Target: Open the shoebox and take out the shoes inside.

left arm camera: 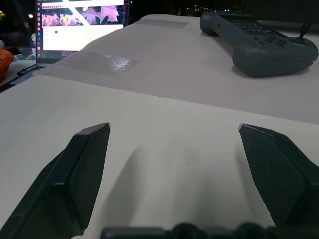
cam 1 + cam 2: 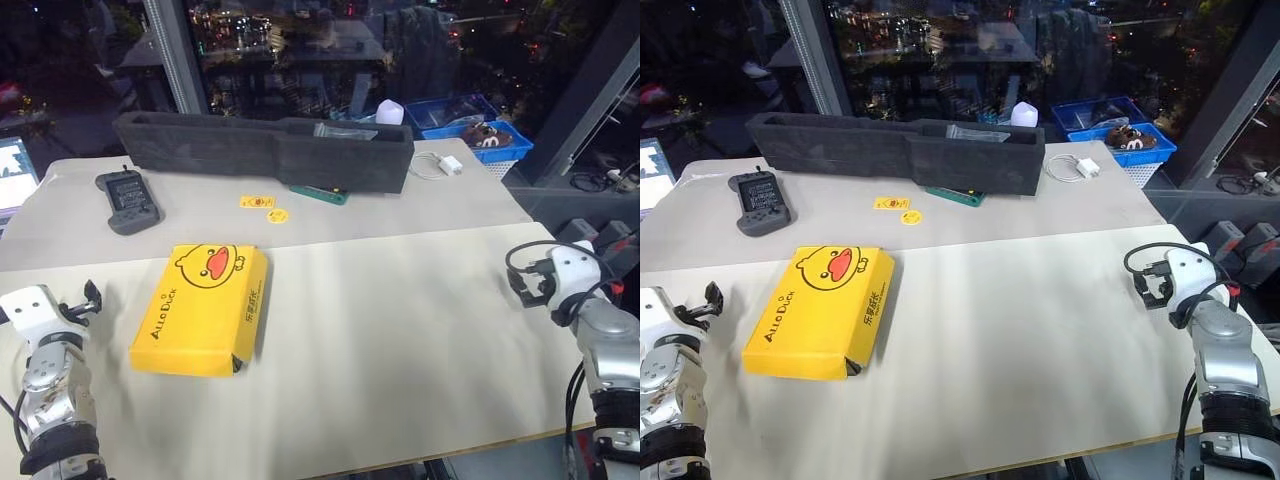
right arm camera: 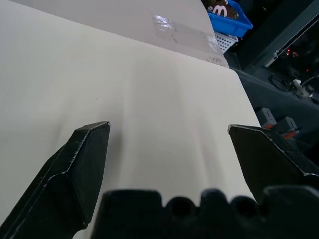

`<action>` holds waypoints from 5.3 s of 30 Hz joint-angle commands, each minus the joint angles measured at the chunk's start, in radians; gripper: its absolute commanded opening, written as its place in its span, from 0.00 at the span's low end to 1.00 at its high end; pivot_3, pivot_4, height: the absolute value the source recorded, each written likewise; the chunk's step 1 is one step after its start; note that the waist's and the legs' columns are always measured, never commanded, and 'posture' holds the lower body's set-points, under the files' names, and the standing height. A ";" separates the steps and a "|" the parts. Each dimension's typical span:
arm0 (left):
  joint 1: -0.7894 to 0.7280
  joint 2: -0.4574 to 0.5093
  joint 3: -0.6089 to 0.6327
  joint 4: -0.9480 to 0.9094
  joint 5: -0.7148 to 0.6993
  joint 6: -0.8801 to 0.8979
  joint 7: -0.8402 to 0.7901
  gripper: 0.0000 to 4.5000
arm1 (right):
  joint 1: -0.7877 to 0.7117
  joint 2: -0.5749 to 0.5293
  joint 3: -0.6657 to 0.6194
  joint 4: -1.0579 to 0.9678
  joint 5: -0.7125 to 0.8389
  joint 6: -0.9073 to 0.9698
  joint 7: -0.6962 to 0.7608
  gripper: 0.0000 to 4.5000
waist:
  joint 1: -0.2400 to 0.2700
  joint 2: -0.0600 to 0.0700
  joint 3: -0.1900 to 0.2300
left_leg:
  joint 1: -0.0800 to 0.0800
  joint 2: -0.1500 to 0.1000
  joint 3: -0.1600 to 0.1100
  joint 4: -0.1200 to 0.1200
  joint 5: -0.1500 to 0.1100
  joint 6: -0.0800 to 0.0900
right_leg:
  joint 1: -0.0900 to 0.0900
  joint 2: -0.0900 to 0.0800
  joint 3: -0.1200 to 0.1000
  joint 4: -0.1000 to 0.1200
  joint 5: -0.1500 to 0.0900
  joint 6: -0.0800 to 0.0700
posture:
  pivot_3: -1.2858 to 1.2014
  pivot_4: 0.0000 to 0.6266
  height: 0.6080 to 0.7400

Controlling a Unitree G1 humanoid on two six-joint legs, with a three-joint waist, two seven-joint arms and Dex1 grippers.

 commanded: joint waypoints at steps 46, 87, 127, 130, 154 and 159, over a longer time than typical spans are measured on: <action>0.734 0.371 0.432 -0.698 -0.255 0.545 -1.030 0.99 | -0.308 0.323 0.629 -0.376 0.157 0.299 0.642 0.94 | -0.009 -0.009 0.004 | -0.009 0.008 0.004 0.000 -0.003 -0.001 | -0.018 0.004 -0.003 0.008 -0.008 -0.016 | 0.52 0.24 0.98; 0.861 0.272 0.637 -0.891 -0.356 0.593 -0.998 1.00 | -0.871 0.956 0.673 0.376 -0.034 -0.118 0.610 0.01 | -0.037 -0.012 0.002 | -0.001 0.020 0.001 -0.001 -0.007 -0.010 | -0.018 0.016 -0.005 0.022 -0.013 -0.032 | 0.52 0.24 0.98; 0.987 0.358 0.985 -1.023 -0.709 0.738 -0.917 1.00 | -1.269 1.266 0.486 0.467 0.328 -0.219 0.435 0.01 | -0.053 -0.014 0.002 | -0.004 0.022 -0.003 -0.007 -0.005 -0.015 | -0.024 0.018 -0.008 0.022 -0.014 -0.033 | 0.52 0.24 0.98; 0.967 0.367 0.961 -1.017 -0.696 0.737 -0.918 1.00 | -1.252 1.257 0.531 0.494 0.298 -0.239 0.423 0.01 | -0.055 -0.015 0.002 | 0.007 0.021 -0.001 -0.010 -0.007 -0.018 | -0.016 0.017 -0.006 0.021 -0.022 -0.039 | 0.52 0.24 0.98; 0.830 0.376 0.644 -0.874 -0.499 0.672 -0.987 1.00 | -0.836 0.853 0.887 0.059 0.046 -0.100 0.662 0.01 | -0.051 -0.018 0.000 | -0.001 0.022 -0.002 -0.011 -0.007 -0.018 | -0.023 0.020 -0.006 0.024 -0.017 -0.038 | 0.52 0.24 0.98; 0.765 0.380 0.567 -0.859 -0.480 0.662 -0.980 1.00 | -0.915 0.862 0.844 0.071 0.015 -0.134 0.706 0.17 | -0.045 -0.018 0.000 | 0.000 0.022 -0.003 -0.009 -0.006 -0.018 | -0.022 0.020 -0.007 0.024 -0.018 -0.037 | 0.52 0.24 0.98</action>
